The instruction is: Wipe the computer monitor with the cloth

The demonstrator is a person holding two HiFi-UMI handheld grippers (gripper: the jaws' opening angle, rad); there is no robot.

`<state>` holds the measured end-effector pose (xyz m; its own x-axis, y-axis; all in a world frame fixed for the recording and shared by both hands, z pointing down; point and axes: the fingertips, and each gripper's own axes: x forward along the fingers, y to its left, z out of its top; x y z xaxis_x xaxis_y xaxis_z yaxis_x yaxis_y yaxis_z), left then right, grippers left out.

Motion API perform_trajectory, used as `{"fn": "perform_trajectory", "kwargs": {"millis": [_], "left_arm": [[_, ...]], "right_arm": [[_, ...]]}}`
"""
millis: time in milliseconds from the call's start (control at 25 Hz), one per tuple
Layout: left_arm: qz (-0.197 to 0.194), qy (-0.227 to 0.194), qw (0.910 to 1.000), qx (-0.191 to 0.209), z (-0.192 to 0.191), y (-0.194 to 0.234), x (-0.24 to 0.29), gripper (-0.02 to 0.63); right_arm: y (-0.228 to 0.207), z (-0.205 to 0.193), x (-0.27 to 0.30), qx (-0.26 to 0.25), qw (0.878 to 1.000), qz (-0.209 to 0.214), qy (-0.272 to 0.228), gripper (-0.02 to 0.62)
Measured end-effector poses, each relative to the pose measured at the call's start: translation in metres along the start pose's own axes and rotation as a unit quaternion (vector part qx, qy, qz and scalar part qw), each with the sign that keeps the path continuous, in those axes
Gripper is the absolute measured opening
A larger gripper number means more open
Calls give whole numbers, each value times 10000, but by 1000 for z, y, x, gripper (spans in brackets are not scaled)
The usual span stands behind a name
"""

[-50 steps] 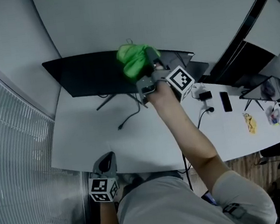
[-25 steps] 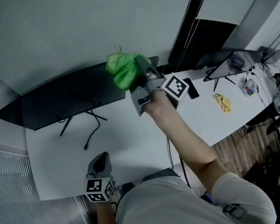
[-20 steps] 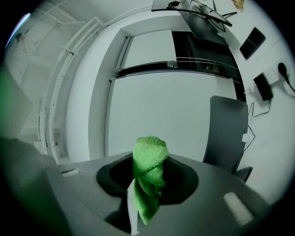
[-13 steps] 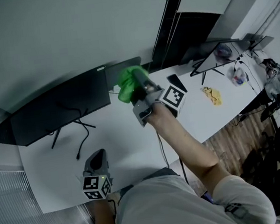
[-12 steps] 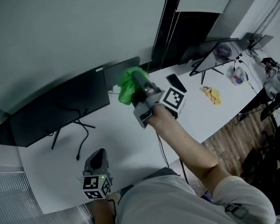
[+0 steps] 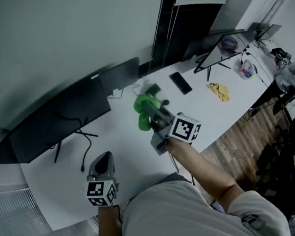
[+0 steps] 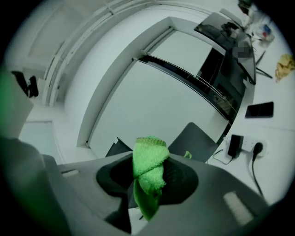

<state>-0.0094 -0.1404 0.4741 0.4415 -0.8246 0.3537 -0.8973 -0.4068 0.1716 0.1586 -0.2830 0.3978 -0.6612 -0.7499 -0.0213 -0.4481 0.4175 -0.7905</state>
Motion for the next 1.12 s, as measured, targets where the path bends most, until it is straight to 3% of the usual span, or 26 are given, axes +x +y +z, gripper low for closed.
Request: {"fn": "perform_trajectory", "kwargs": {"millis": [200, 480, 640, 920, 1120], "left_arm": [[-112, -103, 9999, 78, 8, -2, 1, 9], [-279, -237, 9992, 182, 17, -3, 3, 9], [-375, -302, 9985, 249, 22, -4, 5, 9], [-507, -423, 9971, 369, 29, -12, 7, 11], [-521, -452, 9967, 424, 29, -17, 6, 11]], "right_arm": [[2, -20, -26, -1259, 9914, -150, 317, 127], [4, -43, -47, -2643, 9614, -235, 733, 128], [5, -56, -57, -3344, 9366, -200, 1029, 129], [8, -80, -76, -4155, 8988, -65, 1395, 129], [3, -88, -84, -4217, 8953, -70, 1434, 129]]}}
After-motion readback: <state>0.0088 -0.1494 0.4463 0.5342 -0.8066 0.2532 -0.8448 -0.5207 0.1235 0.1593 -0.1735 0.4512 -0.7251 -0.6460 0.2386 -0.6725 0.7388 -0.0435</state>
